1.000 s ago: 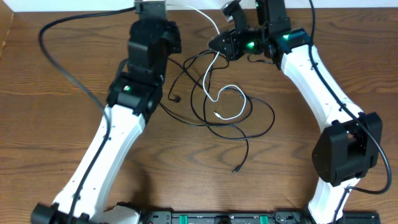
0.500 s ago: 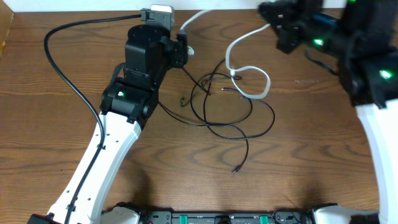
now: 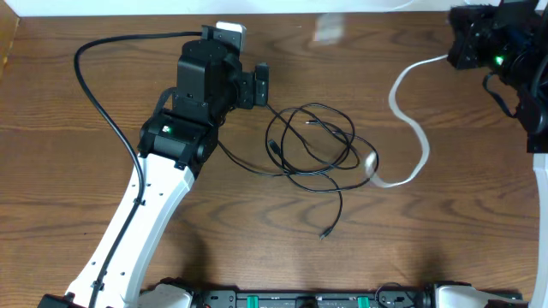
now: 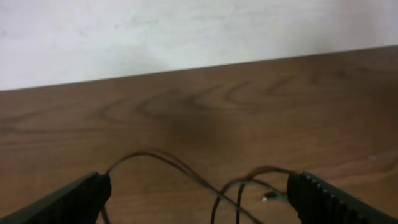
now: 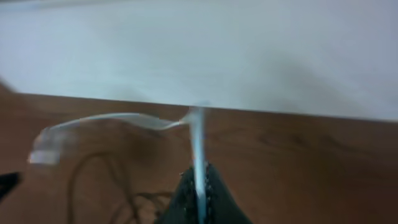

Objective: Untangle cables

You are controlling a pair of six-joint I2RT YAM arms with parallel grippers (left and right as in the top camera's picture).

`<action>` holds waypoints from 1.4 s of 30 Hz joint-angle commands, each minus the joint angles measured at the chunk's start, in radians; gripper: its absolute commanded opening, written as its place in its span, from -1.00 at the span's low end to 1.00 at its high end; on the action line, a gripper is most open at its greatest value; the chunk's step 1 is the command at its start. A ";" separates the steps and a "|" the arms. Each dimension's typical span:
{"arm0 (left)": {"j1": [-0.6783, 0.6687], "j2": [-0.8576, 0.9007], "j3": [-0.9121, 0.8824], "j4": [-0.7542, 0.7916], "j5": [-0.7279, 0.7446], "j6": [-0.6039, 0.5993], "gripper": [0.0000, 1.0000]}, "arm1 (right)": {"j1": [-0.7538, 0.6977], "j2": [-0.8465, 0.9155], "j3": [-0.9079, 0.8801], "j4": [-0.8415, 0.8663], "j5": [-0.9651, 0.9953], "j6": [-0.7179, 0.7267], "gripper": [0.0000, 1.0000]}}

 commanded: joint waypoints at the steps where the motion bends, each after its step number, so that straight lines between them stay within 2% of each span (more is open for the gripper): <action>1: 0.003 -0.006 0.016 -0.007 0.006 0.006 0.91 | -0.006 0.021 0.005 0.002 0.244 0.012 -0.98; 5: 0.002 -0.006 0.016 -0.008 0.007 0.006 0.92 | -0.004 0.045 0.005 -0.006 0.198 -0.014 -0.98; 12: 0.003 0.002 0.016 -0.007 0.006 0.006 0.92 | -0.013 0.110 0.005 0.043 0.525 -0.039 -0.98; 20: 0.003 0.021 0.016 -0.007 0.006 0.006 0.92 | -0.025 0.241 0.005 0.087 0.523 -0.082 -0.98; 23: 0.003 0.023 0.016 -0.007 0.006 0.006 0.93 | -0.031 0.298 0.005 0.127 0.630 -0.082 -0.98; 31: 0.002 0.025 0.016 0.010 0.006 0.006 0.92 | -0.169 0.301 0.007 0.126 0.665 -0.071 -0.98; 35: 0.002 0.025 0.016 0.019 0.006 0.006 0.92 | -0.247 0.273 0.007 0.075 0.710 0.060 -0.98; 42: 0.002 0.026 0.016 0.016 0.006 0.006 0.92 | -0.371 0.255 0.007 0.058 0.688 0.111 -0.98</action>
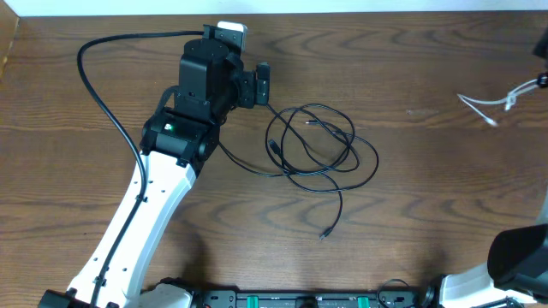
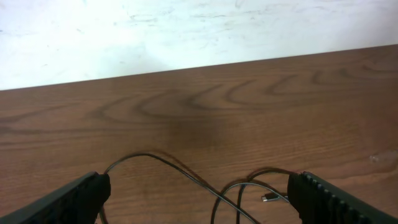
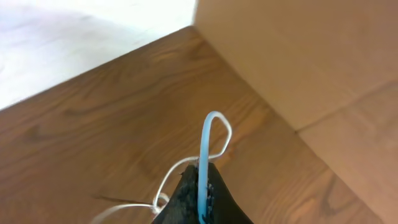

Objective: Untangle cables

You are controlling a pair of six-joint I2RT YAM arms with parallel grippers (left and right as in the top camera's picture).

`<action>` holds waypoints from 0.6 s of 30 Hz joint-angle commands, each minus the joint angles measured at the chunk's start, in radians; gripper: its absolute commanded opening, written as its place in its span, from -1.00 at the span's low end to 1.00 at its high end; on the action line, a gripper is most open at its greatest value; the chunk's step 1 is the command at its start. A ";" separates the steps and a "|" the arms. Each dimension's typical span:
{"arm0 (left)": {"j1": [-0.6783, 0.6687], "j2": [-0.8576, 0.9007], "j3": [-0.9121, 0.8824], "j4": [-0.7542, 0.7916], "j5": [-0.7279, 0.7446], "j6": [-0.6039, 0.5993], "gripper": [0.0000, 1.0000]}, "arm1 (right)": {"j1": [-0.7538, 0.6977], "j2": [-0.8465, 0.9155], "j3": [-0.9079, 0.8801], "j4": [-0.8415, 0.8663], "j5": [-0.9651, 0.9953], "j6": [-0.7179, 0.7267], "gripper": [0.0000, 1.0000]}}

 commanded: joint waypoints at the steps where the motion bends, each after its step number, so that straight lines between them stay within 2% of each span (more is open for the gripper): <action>1: 0.002 0.013 0.016 0.001 0.006 0.006 0.92 | -0.081 -0.031 0.008 -0.003 -0.012 0.053 -0.98; 11: 0.002 0.013 0.016 0.001 0.006 0.006 0.92 | -0.411 -0.031 0.006 0.017 -0.209 0.143 -0.98; 14: 0.002 0.013 0.016 0.001 0.006 0.006 0.92 | -0.455 -0.024 -0.002 0.015 -0.289 0.143 -0.97; 18: 0.002 0.013 0.016 0.001 0.006 0.006 0.92 | -0.453 0.026 -0.005 0.005 -0.295 0.142 -0.80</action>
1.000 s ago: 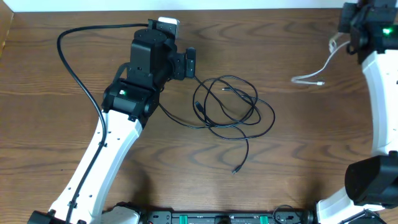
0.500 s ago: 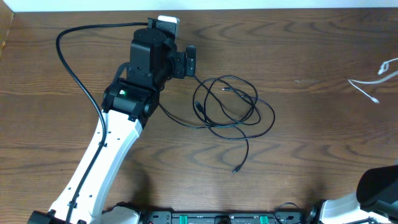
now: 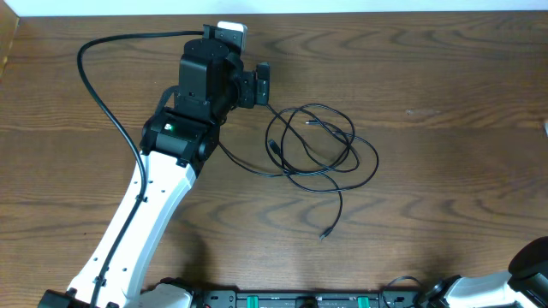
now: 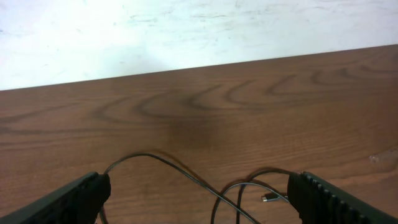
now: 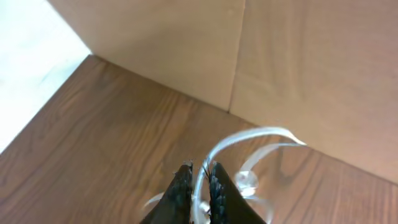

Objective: Untangle cables

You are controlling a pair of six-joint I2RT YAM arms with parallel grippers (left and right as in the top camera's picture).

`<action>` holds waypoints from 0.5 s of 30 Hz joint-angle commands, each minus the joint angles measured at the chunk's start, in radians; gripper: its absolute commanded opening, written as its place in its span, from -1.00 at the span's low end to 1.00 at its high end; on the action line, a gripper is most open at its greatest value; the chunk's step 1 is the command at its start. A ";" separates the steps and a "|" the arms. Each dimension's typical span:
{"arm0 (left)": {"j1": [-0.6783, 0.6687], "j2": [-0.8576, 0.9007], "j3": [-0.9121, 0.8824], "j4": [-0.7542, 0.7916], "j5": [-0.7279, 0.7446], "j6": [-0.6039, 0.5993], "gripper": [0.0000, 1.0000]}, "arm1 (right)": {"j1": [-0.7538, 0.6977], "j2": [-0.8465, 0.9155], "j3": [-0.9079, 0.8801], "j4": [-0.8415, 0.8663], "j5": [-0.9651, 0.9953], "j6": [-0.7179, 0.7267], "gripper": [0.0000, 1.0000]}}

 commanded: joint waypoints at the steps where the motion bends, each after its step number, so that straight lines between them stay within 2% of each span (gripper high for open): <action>1: 0.002 0.013 0.016 0.001 0.006 0.006 0.92 | 0.014 0.052 -0.005 -0.007 -0.053 0.017 -0.80; 4: 0.002 0.013 0.016 0.000 0.006 0.006 0.92 | 0.020 0.098 -0.005 -0.018 -0.055 0.017 -0.78; 6: 0.002 0.013 0.016 0.001 0.006 0.006 0.92 | 0.026 0.122 -0.005 -0.036 -0.067 0.016 -0.51; 9: 0.002 0.013 0.016 0.001 0.006 0.006 0.92 | 0.039 0.129 -0.005 -0.068 -0.106 0.010 -0.30; 15: 0.002 0.013 0.016 0.001 0.006 0.006 0.92 | 0.065 0.117 -0.004 -0.184 -0.179 0.014 -0.04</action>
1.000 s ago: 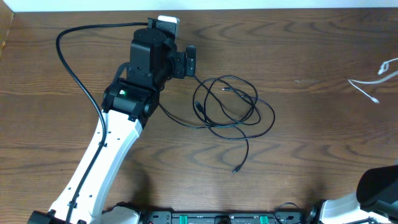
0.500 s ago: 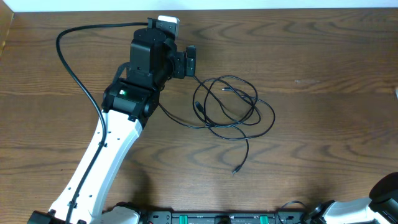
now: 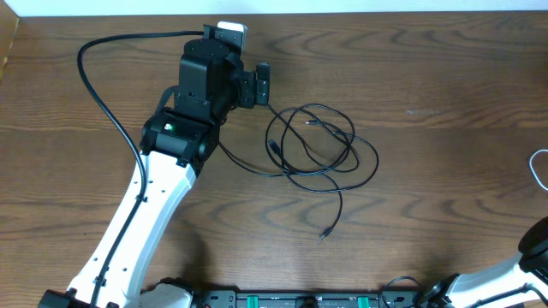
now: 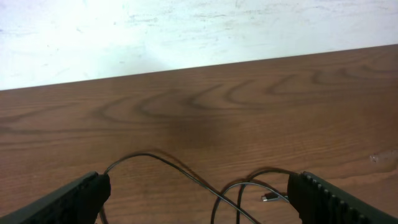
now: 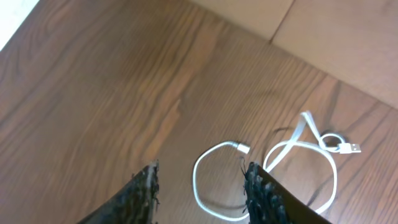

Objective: Untangle cables

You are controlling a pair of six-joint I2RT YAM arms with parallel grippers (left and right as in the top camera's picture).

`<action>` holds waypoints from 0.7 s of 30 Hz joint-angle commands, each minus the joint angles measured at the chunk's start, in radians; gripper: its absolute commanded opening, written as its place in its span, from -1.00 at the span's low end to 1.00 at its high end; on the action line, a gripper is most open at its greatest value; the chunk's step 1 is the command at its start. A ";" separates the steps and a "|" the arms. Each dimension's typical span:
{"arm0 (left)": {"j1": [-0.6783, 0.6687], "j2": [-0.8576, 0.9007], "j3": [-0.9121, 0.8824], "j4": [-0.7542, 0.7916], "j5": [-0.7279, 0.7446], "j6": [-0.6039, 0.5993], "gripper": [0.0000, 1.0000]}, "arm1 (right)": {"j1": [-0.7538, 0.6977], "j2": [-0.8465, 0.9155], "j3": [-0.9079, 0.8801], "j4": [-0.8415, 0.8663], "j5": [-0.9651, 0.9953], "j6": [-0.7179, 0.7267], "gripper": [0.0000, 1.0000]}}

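A black cable lies in loose loops at the table's middle. My left gripper stands open just left of it. In the left wrist view its fingers flank a strand of the black cable and a small plug. A white cable lies coiled on the wood, its connector and USB plug showing. My right gripper hangs open above it, holding nothing. In the overhead view only a bit of the white cable shows at the right edge.
A cardboard wall borders the table past the white cable. The left arm's own thick black lead arcs over the back left. A white wall rises behind the table's far edge. The right arm's base is at the bottom right corner.
My right gripper was shut on the white cable, held up near the cardboard wall. Now it is open and the white cable lies on the table under it. The left arm is unchanged.
My right gripper was shut on the white cable at the back right, its far end lying in the black loops. Then the white cable was clear of the black one, near the right edge, then out of the overhead view. It now rests by the right edge.
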 commanded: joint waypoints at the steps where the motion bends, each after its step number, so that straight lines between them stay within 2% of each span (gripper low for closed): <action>1: 0.002 0.012 0.016 0.001 0.006 0.006 0.92 | 0.017 -0.024 0.007 -0.076 -0.080 0.020 -0.03; 7: 0.002 0.012 0.016 -0.008 0.010 0.007 0.92 | 0.040 -0.023 0.007 -0.199 -0.239 0.025 -0.03; 12: 0.003 0.012 0.016 -0.043 0.076 0.024 0.92 | 0.116 -0.023 0.007 -0.236 -0.396 -0.138 0.05; 16: 0.005 0.012 0.016 -0.067 0.088 0.033 0.92 | 0.219 -0.023 0.007 -0.243 -0.536 -0.285 0.14; 21: 0.018 0.012 0.016 -0.087 0.088 0.020 0.92 | 0.438 -0.021 0.007 -0.216 -0.525 -0.372 0.17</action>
